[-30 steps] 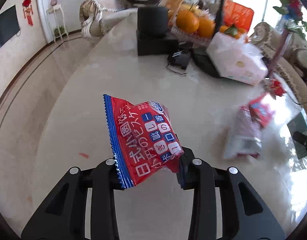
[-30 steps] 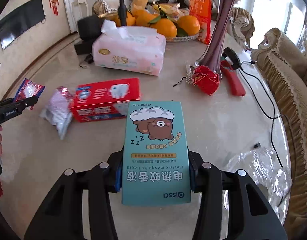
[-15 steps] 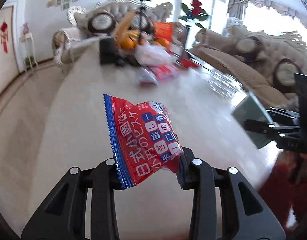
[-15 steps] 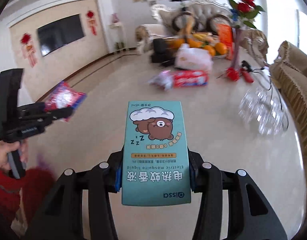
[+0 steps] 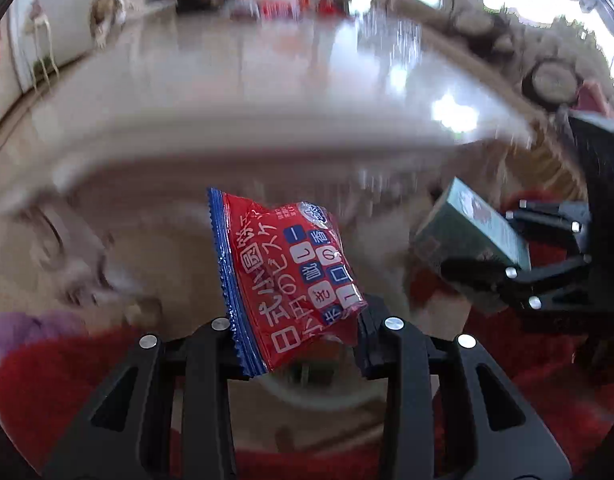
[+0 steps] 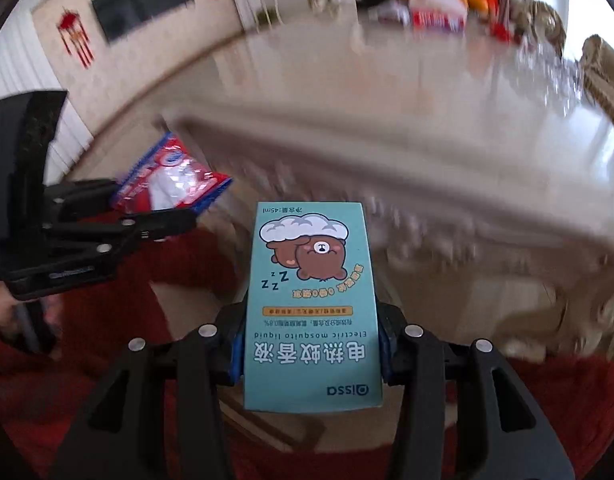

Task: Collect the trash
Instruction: 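Carry the red bag and teal box to the wastebasket and open both tools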

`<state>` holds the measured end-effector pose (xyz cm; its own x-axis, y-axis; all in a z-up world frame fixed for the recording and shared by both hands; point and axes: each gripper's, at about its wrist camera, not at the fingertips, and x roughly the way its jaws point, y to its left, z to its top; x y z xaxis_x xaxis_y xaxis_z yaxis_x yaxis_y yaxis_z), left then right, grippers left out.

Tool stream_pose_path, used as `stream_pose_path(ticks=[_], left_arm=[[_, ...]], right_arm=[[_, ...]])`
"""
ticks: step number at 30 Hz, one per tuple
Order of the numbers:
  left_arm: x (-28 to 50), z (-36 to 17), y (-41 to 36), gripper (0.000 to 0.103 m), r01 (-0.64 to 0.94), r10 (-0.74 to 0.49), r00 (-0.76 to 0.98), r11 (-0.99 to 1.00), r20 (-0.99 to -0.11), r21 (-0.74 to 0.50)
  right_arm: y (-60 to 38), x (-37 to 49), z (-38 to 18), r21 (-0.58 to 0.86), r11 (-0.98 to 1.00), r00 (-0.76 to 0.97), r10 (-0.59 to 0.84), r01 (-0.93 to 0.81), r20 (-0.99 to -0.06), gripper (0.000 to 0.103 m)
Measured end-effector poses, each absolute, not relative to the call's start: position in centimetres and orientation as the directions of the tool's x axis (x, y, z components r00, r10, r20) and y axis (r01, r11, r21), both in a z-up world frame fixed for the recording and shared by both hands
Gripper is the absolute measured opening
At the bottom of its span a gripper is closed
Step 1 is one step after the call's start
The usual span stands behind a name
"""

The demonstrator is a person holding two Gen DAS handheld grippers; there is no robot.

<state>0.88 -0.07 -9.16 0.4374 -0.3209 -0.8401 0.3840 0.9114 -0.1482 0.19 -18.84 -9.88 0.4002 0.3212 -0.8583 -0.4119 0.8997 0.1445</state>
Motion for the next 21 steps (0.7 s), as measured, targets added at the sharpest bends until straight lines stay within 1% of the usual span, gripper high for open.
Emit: stream_pose_path(ticks=[4,8,11,13,14,15,16,17,19,21], left_arm=[[1.5,-14.1,-1.4,0.035,0.412,-0.281,0.311,0.901,-0.908,-0.137],[2.7,-17.0,-2.6,0.035,0.412,-0.259,0.248,0.9,-0.933,-0.141],[3.6,-18.6,-3.1,0.036,0.425,-0.247,0.21,0.894,-0.946,-0.14],[3.9,-19.5,-3.3,0.051,0.423,-0.223,0.204,0.898,-0.953,-0.12],[4.0,-19.9,-3.4,0.056,0.419,-0.207,0.202,0.902,-0.957,-0.106],[4.2,-20.2,-3.4,0.073,0.413,-0.184,0.204,0.907,-0.962,-0.086],[4.2,-20.3,-3.5,0.085,0.409,-0.172,0.201,0.909,-0.964,-0.077],[4.2,-20.4,-3.5,0.088,0.407,-0.166,0.196,0.911,-0.967,-0.074],[3.9,-20.3,-3.5,0.092,0.411,-0.187,0.202,0.907,-0.961,-0.09],[3.7,-19.5,-3.4,0.095,0.411,-0.21,0.227,0.906,-0.951,-0.102]], right_arm=[[-18.7,2.0,-14.0,0.148,0.911,0.309,0.278,-0.384,-0.91,0.046],[-17.6,2.6,-16.8,0.134,0.907,0.242,0.245,-0.4,-0.939,0.046],[-17.2,3.0,-17.7,0.124,0.908,0.239,0.234,-0.4,-0.943,0.046],[-17.2,3.2,-17.9,0.126,0.91,0.245,0.237,-0.395,-0.94,0.046],[-17.2,3.0,-18.1,0.13,0.91,0.242,0.239,-0.394,-0.94,0.048],[-17.5,2.5,-18.3,0.13,0.909,0.239,0.239,-0.395,-0.941,0.052],[-17.5,2.6,-18.5,0.127,0.91,0.233,0.232,-0.394,-0.944,0.057],[-17.7,2.5,-18.6,0.114,0.913,0.237,0.22,-0.392,-0.946,0.068],[-18.0,2.2,-18.7,0.092,0.919,0.252,0.2,-0.384,-0.947,0.071],[-18.5,2.1,-18.8,0.089,0.925,0.254,0.193,-0.37,-0.948,0.079]])
